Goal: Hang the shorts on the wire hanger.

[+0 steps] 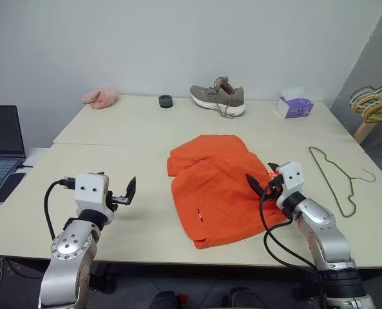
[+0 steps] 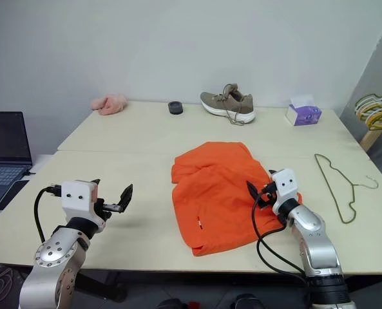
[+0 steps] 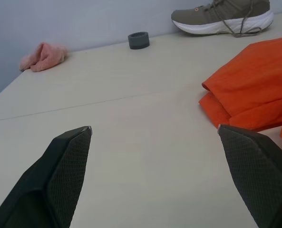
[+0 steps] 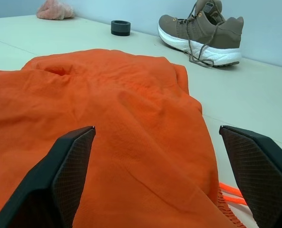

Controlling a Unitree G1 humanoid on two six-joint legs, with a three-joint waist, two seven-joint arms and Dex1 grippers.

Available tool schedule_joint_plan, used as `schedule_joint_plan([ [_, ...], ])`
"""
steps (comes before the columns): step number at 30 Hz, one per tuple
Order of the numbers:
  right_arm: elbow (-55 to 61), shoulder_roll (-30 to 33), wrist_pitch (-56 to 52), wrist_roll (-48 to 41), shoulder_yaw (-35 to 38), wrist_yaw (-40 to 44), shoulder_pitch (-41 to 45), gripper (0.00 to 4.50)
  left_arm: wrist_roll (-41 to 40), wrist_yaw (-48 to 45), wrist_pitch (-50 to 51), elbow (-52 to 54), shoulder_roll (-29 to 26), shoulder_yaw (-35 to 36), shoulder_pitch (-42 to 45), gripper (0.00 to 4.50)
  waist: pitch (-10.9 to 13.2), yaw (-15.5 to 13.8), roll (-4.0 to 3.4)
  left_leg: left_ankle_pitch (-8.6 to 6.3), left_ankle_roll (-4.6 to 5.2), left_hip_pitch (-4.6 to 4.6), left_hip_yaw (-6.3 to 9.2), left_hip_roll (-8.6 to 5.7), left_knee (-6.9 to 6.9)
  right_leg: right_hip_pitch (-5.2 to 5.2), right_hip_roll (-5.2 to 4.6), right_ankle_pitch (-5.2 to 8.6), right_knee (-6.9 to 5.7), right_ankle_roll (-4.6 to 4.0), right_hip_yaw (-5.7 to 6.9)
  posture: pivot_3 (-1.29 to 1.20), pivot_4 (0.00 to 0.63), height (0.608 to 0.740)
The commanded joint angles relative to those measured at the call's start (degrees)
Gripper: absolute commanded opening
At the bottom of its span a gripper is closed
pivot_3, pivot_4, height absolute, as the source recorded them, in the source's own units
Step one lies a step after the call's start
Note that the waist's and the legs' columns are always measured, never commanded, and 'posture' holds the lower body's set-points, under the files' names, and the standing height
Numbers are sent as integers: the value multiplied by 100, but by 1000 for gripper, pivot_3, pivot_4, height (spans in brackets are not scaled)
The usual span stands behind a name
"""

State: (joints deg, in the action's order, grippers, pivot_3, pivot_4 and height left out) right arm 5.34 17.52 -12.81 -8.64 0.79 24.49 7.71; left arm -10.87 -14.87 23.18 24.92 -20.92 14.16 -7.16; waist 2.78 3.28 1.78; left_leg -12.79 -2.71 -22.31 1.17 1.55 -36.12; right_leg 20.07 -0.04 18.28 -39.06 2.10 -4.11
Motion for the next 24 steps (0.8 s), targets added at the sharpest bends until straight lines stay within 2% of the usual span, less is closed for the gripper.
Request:
schedule_joint_plan([
  [1, 172, 2, 179, 6, 65, -56, 56, 4456, 30, -137, -95, 158, -126, -67, 50, 4500, 0, 0, -1, 0, 0, 0, 0, 0, 0, 0, 0, 0, 0, 0, 0, -38, 0, 740],
  [14, 244, 111, 274, 20, 68, 86, -16, 4456, -85, -262, -19, 214, -67, -105, -24, 4500, -1, 3, -2, 0, 0, 0, -2, 1, 0, 1, 1, 0, 0, 0, -1, -42, 0, 740],
  [24, 254, 361, 404, -31, 34, 452, 23, 4456, -819, -1429, -38, 535, -317, -451, -337, 4500, -2, 21, -3, 0, 0, 0, -6, 3, 0, 2, 1, 0, 1, -1, -2, -76, 0, 740],
])
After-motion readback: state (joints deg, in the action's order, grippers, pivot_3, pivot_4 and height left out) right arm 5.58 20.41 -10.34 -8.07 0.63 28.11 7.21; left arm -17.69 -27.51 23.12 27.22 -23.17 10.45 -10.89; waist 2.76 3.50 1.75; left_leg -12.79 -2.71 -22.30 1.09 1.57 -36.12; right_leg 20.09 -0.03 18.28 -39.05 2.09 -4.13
